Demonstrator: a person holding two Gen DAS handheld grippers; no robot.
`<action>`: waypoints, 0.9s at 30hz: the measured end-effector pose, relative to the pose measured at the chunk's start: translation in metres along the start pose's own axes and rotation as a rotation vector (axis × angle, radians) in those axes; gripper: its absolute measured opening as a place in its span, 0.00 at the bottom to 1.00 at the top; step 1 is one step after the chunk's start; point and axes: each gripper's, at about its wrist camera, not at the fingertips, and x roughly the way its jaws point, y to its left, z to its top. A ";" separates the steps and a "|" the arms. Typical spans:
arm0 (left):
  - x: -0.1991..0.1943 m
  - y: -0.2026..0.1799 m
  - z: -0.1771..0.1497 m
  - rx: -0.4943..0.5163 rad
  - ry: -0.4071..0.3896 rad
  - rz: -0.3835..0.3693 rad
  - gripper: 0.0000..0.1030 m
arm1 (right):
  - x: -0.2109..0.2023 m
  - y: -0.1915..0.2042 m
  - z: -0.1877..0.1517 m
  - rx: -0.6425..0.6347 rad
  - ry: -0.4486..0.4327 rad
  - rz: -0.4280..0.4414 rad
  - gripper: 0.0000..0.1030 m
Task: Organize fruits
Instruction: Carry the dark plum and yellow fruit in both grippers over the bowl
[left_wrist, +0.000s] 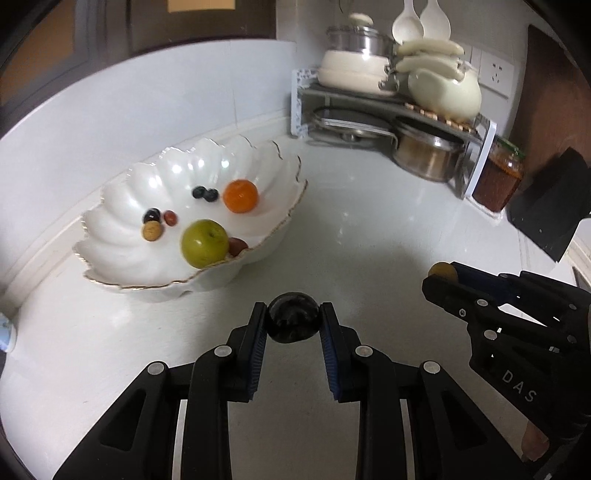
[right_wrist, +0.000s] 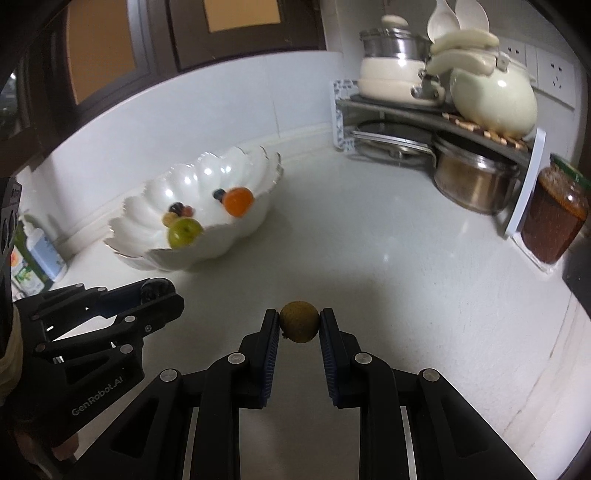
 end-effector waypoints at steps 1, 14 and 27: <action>-0.006 0.001 0.000 -0.004 -0.010 0.007 0.28 | -0.002 0.002 0.001 -0.004 -0.006 0.004 0.23; -0.065 0.010 -0.004 -0.057 -0.097 0.066 0.28 | -0.045 0.024 0.013 -0.062 -0.101 0.050 0.23; -0.113 0.021 -0.003 -0.087 -0.187 0.129 0.28 | -0.074 0.042 0.030 -0.099 -0.185 0.090 0.23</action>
